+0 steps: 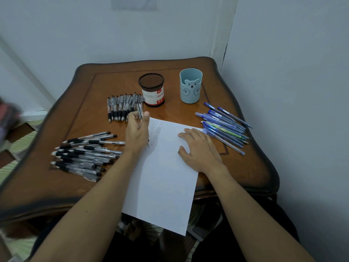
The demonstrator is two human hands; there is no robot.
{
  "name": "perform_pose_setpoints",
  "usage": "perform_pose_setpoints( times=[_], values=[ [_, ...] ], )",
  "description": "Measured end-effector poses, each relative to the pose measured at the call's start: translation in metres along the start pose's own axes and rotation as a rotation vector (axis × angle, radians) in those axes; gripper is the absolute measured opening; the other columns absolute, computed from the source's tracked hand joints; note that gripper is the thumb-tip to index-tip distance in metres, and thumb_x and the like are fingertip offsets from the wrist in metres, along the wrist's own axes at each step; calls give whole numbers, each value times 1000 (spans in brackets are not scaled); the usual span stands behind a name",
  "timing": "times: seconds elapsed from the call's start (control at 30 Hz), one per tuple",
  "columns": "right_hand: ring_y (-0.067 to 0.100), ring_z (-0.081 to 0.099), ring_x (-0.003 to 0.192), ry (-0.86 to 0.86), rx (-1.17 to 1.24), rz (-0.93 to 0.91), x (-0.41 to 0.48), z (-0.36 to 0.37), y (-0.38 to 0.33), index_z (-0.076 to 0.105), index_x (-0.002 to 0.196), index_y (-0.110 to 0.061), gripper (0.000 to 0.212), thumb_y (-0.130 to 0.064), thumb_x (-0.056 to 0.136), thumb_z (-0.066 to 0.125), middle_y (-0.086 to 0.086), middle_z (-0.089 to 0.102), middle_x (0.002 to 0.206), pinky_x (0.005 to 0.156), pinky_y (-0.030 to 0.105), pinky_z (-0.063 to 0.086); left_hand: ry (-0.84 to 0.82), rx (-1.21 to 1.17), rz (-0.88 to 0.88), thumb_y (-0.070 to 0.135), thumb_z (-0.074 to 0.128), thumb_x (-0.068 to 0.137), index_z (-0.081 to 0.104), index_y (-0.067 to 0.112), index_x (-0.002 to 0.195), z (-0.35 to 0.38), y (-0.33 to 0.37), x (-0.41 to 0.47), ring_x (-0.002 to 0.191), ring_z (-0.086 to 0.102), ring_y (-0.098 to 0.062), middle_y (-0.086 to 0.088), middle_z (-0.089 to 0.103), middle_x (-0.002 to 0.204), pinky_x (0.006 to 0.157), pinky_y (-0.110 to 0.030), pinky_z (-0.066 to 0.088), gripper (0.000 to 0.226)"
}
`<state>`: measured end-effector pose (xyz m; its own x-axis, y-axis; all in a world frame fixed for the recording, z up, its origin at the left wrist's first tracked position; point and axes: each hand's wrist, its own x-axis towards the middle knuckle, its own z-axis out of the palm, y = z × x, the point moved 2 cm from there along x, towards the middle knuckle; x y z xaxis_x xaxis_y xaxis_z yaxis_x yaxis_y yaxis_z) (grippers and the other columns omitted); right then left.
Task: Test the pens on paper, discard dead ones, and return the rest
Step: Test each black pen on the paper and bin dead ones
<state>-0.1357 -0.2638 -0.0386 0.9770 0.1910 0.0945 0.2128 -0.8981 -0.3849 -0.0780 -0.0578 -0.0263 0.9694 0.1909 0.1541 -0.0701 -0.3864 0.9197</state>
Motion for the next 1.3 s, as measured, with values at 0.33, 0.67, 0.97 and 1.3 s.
perform_pose_setpoints(
  times=[0.33,0.67,0.97,1.3],
  values=[
    [12,25,147,-5,-2,0,-1,0,0,42,147,-31,50,-45,100,43,-6,35,158,121,37,15,-30,-356,-120,32,57,103,68,20,120,-14,12,2,48,60,-18,-5,56,56,52,-32,58,24],
    [13,25,148,-6,14,4,0,0,0,42,147,-32,49,-45,100,44,-6,35,158,122,38,16,154,132,-275,30,38,108,53,5,142,-45,8,51,55,39,-6,-4,68,96,50,-21,35,45],
    [12,23,148,1,15,8,0,0,1,41,147,-32,49,-46,100,45,-7,34,159,121,36,14,192,280,-273,-17,51,89,46,8,149,-51,8,84,112,63,-24,-8,45,154,86,-31,57,65],
    [12,25,148,5,15,5,0,1,1,42,146,-32,49,-46,99,45,-7,35,158,121,36,15,97,487,-110,-4,53,93,56,14,143,-55,11,70,111,66,-38,-16,55,145,93,-48,58,53]
  ],
)
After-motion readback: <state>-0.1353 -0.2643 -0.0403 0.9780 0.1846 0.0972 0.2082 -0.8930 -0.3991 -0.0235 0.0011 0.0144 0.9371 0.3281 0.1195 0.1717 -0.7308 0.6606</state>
